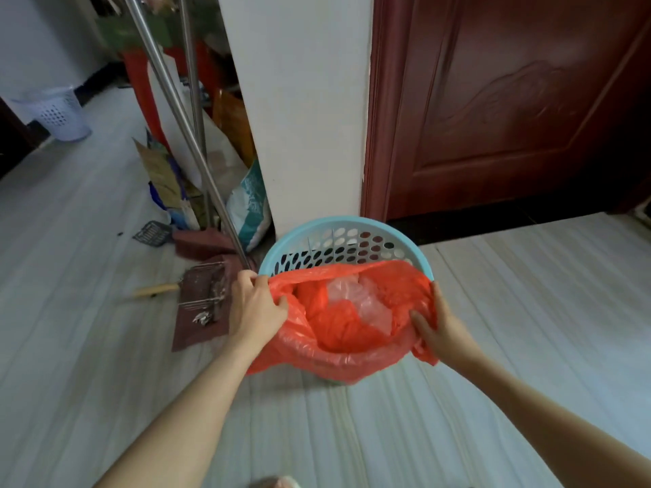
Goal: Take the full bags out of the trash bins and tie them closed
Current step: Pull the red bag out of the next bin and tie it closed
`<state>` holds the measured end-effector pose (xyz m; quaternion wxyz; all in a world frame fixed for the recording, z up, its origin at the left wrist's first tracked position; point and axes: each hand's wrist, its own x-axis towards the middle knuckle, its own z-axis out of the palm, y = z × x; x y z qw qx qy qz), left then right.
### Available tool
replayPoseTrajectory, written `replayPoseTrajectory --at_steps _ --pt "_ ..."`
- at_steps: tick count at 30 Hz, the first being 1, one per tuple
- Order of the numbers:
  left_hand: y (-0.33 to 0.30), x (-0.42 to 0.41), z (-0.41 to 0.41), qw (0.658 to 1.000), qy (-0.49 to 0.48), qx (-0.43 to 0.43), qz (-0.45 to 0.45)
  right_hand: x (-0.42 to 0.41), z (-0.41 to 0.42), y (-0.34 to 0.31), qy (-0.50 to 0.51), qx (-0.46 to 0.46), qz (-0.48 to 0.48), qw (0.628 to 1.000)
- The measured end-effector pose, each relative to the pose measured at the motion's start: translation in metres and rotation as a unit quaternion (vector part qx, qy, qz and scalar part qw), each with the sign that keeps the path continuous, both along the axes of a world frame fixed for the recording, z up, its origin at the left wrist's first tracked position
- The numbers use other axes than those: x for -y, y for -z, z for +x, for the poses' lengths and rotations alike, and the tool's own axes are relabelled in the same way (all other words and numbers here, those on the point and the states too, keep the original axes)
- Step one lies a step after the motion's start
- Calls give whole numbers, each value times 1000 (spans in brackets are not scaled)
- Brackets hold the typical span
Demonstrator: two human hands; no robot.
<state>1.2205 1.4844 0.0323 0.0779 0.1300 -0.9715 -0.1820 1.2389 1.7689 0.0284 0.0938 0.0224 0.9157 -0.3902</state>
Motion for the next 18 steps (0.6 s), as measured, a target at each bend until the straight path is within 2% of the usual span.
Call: replayPoseTrajectory --at_steps 4,7,10,12,13,15,17,18 --pt "18 -23 20 996 -84 15 27 16 -7 10 60 1 -46 997" --pt "28 -34 21 992 -117 -31 43 19 -20 17 84 0 -82 993" --pt "28 -32 5 982 -148 -88 78 20 -39 14 94 1 -60 994" --pt "24 -27 -7 979 -160 -88 95 22 -53 11 99 11 -25 995" --pt "21 -25 -9 980 -161 -76 92 22 -57 8 94 12 23 995" --pt "14 -23 -15 985 -151 -34 74 23 -68 1 59 -3 199 978" --pt "6 -18 -19 990 -127 38 39 23 -76 -10 -22 -36 394 918" --pt "2 -15 -19 990 -110 82 12 24 -78 -16 -69 -50 458 885"
